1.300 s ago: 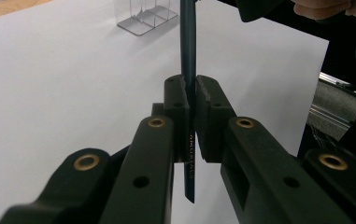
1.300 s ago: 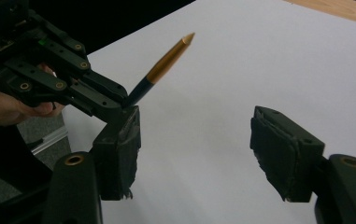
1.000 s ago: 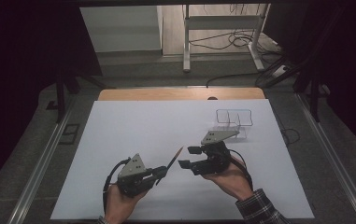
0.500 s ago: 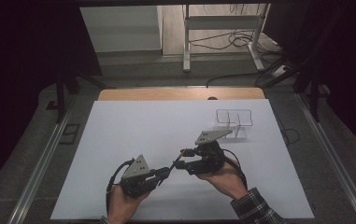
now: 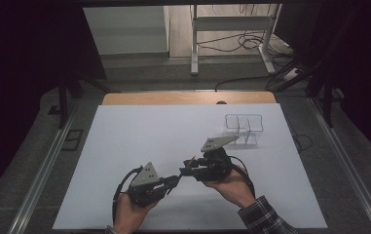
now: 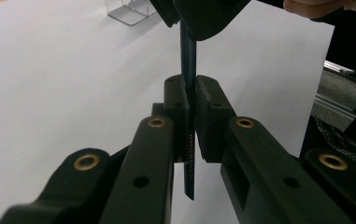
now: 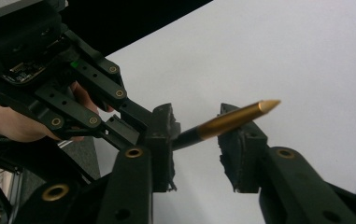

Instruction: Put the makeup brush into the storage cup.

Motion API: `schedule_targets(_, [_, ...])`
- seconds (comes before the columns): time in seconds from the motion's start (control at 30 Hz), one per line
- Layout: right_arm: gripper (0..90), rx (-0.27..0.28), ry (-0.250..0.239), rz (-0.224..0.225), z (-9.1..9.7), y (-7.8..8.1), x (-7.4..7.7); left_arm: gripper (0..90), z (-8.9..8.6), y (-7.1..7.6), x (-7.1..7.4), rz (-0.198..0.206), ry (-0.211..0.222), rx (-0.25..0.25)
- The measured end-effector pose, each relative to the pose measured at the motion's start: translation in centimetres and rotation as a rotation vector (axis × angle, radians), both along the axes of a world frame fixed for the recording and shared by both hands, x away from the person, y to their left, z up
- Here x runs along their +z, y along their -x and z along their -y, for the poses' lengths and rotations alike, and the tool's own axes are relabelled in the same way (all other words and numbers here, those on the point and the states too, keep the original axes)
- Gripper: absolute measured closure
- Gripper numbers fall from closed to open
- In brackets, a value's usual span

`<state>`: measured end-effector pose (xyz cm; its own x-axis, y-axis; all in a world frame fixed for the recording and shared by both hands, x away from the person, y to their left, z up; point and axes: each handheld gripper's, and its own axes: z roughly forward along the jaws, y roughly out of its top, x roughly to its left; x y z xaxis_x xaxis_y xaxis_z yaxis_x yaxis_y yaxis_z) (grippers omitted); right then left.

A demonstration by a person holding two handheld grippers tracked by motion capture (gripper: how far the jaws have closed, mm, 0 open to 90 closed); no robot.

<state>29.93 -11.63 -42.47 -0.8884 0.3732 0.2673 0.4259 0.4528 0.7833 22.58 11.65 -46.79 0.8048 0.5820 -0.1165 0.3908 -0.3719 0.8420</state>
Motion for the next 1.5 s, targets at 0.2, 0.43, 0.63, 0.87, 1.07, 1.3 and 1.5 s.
schedule_targets(0.2, [81.5, 0.029, -0.06, -0.068, 0.0, -0.2, 0.0, 84.4, 0.3, -0.2, -0.3, -0.005, -0.025, -0.005])
schedule_targets(0.43, [83.0, 0.023, 0.008, -0.02, -0.4, 0.0, 0.0, 67.6, 0.5, -0.3, -0.5, -0.011, -0.039, 0.001])
schedule_targets(0.63, [82.9, 0.018, 0.026, 0.002, -0.3, 0.1, 0.2, 51.9, 0.6, -0.3, -0.6, -0.009, -0.051, 0.011])
schedule_targets(0.87, [82.9, 0.016, 0.024, 0.021, 0.0, 0.2, 0.4, 37.7, 0.4, -0.4, -0.7, -0.009, -0.035, 0.032])
schedule_targets(1.07, [82.9, 0.019, 0.037, 0.036, 0.2, 0.3, 0.2, 28.3, 0.2, -0.6, -0.9, -0.027, -0.019, 0.042])
schedule_targets(1.3, [82.8, 0.01, 0.044, 0.044, 0.6, 0.3, 0.0, 20.5, -0.1, -0.8, -1.0, -0.067, -0.008, 0.038])
schedule_targets(1.5, [82.9, 0.008, 0.044, 0.057, 1.0, 0.2, -0.1, 15.8, -0.4, -1.0, -1.1, -0.099, 0.0, 0.041])
